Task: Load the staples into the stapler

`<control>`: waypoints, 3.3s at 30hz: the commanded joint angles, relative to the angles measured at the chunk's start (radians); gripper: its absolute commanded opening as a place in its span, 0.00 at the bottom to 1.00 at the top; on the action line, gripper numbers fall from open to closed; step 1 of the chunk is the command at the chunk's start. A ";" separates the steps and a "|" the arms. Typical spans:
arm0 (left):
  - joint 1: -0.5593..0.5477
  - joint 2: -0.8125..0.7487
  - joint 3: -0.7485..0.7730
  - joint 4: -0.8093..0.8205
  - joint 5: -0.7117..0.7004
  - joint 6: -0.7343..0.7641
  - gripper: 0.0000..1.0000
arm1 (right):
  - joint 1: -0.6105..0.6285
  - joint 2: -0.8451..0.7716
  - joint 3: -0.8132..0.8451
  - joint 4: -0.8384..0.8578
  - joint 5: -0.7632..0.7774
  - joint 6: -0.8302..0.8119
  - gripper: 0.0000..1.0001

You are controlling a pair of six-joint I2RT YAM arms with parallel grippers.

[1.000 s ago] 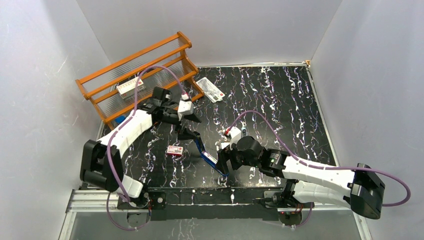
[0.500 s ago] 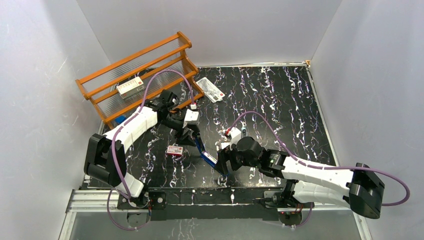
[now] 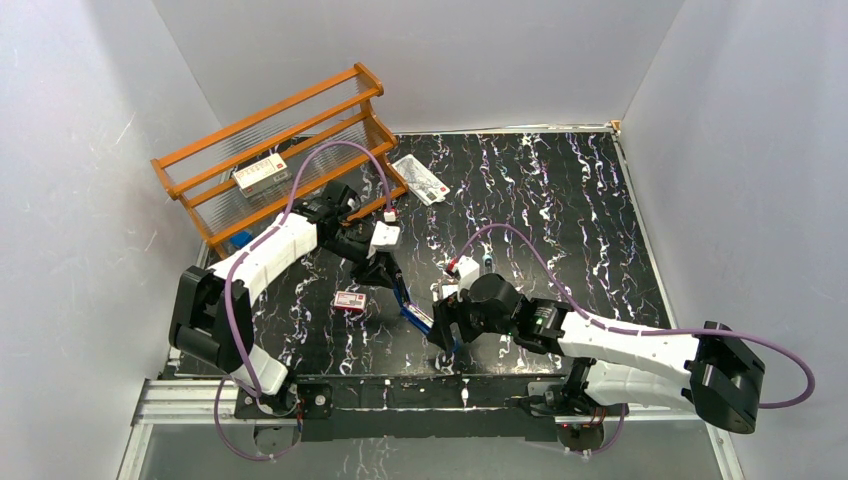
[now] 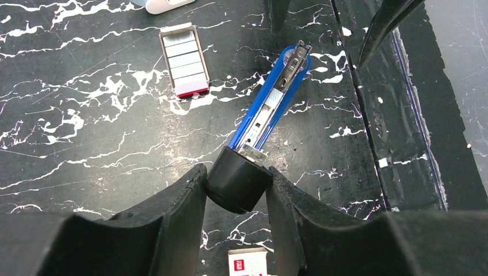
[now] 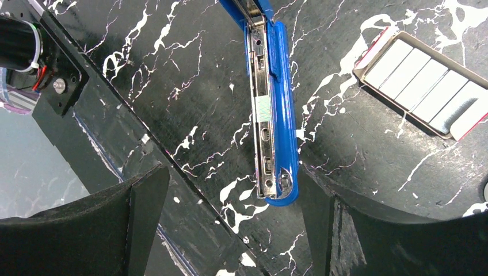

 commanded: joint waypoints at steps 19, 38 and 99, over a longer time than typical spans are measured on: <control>-0.042 -0.109 0.010 0.013 -0.145 -0.083 0.00 | -0.034 -0.121 -0.113 -0.168 0.263 0.740 0.61; -0.123 -0.228 -0.095 0.140 -0.266 -0.214 0.00 | -0.043 0.101 -0.055 -0.032 0.124 0.741 0.39; -0.600 -0.176 -0.260 0.362 -0.680 -0.446 0.00 | -0.124 0.248 -0.094 0.101 0.034 0.687 0.29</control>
